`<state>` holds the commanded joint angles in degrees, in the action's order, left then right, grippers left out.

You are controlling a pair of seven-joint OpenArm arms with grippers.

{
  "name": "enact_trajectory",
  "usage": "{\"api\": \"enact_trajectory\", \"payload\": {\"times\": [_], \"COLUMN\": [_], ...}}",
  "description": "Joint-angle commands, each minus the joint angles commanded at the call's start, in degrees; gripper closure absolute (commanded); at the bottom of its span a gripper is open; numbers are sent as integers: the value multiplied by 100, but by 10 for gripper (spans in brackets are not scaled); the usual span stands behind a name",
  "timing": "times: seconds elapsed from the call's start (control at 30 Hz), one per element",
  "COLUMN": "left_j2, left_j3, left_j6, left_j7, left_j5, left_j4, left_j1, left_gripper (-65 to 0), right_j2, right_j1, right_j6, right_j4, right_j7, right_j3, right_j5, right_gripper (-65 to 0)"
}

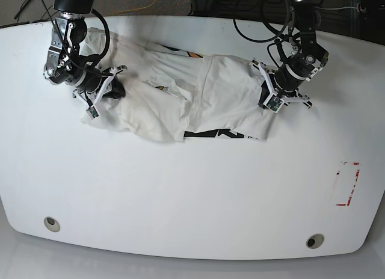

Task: Layout the t-shirt on the table in an organized manner, then fold the t-shirt properly
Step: 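Release the shirt with the right gripper and reposition it along the shirt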

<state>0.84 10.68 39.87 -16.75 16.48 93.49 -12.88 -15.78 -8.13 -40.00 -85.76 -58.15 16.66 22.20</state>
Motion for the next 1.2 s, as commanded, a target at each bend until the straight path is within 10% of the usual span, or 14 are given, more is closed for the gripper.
{"api": "enact_trajectory", "payload": {"times": [0.37, 0.8, 1.2], "left_j2": [-9, -26, -9], "left_j3": [0, -9, -9], "left_j6": [9, 13, 13], "left_j7": [0, 0, 0], "left_j5": [-9, -9, -9], "left_j4": [-26, -26, -44], "left_j1": [-26, -26, -18], "left_gripper": [-29, -29, -29], "right_j2": [-44, 0, 105], "right_j1": [88, 273, 18], "right_j6": [0, 0, 303], "right_j4": [-747, -1978, -193], "right_j7": [-70, -835, -1178], "right_j3": [53, 1591, 3455], "right_j5": [615, 2057, 3596], "right_gripper": [-16, -515, -568]}}
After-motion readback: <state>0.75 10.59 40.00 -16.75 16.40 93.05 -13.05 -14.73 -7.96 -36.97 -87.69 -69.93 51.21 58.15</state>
